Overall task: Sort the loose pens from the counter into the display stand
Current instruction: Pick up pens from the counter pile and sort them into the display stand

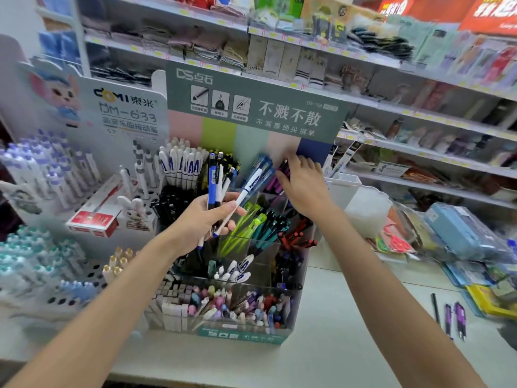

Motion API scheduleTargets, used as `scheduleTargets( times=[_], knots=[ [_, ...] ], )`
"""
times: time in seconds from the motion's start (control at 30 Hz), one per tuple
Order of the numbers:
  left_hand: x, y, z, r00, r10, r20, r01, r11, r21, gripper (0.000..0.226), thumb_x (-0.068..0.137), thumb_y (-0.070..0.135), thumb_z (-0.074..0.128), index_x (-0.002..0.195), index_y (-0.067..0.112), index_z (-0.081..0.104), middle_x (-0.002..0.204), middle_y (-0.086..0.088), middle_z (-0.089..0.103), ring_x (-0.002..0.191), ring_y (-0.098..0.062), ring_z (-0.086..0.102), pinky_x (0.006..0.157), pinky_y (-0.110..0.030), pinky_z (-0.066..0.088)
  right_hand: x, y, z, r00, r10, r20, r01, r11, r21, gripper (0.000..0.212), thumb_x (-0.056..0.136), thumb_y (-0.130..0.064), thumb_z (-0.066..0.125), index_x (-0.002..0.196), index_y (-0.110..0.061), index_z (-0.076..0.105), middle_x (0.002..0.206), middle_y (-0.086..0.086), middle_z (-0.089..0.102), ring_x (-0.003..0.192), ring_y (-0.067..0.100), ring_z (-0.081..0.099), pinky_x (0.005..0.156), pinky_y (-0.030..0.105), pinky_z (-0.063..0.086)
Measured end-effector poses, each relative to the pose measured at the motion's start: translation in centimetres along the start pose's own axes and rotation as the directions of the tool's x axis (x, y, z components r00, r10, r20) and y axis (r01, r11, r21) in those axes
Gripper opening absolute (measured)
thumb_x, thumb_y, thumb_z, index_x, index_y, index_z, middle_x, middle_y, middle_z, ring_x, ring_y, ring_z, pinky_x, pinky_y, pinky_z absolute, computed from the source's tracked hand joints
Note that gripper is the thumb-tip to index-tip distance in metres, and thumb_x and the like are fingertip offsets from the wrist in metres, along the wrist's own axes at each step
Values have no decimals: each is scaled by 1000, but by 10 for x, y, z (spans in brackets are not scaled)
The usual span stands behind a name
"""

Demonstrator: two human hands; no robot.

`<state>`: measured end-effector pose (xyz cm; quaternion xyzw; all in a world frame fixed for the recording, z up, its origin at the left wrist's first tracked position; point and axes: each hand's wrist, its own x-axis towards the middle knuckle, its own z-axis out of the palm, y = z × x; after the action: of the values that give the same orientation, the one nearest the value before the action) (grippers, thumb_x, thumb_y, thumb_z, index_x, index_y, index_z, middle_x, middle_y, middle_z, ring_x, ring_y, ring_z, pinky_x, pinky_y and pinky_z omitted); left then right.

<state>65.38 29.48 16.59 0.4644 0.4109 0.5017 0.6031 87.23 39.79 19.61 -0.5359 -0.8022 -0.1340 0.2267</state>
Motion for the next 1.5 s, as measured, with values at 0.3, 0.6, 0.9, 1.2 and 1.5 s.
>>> scheduleTargets(
  times=[0.3,0.6,0.9,1.2,1.5],
  knots=[
    [-6,0,-11,998,10,58,-10,1000,8,27,97,12,54,123,8,59,93,-10,73,62,-13,60,52,-19,48,-10,-5,-5,1000,30,0,-29,975,220,39,92,-23,65,125,-5,57,117,15,58,107,35,55,92,45,44],
    [-19,6,-25,994,25,106,-25,1000,5,22,97,13,54,118,4,57,97,-14,72,63,-17,63,54,-23,50,-30,-69,-45,991,133,-28,-80,738,670,38,97,-23,56,134,-11,54,105,0,64,77,8,58,73,26,50],
    [-52,-21,-55,986,-100,134,76,982,175,27,97,26,56,123,19,58,97,-9,75,64,-15,65,56,-23,51,-75,-101,-40,847,531,-25,-258,451,854,42,89,-6,68,130,-6,59,99,3,69,84,3,65,82,21,55],
    [-72,-36,-70,978,-150,144,132,983,129,44,96,44,45,120,8,54,66,4,39,54,-8,30,48,-21,21,-141,-111,33,971,170,-168,-78,890,450,35,93,-3,64,128,-2,60,117,8,65,102,9,59,95,9,43],
    [-78,-35,-83,975,-145,167,145,989,10,32,97,33,48,118,10,56,72,0,50,59,-9,44,48,-17,36,-142,-131,32,969,246,-8,-199,802,563,25,97,-12,56,118,-9,68,108,3,69,101,15,59,92,28,46]
  ],
)
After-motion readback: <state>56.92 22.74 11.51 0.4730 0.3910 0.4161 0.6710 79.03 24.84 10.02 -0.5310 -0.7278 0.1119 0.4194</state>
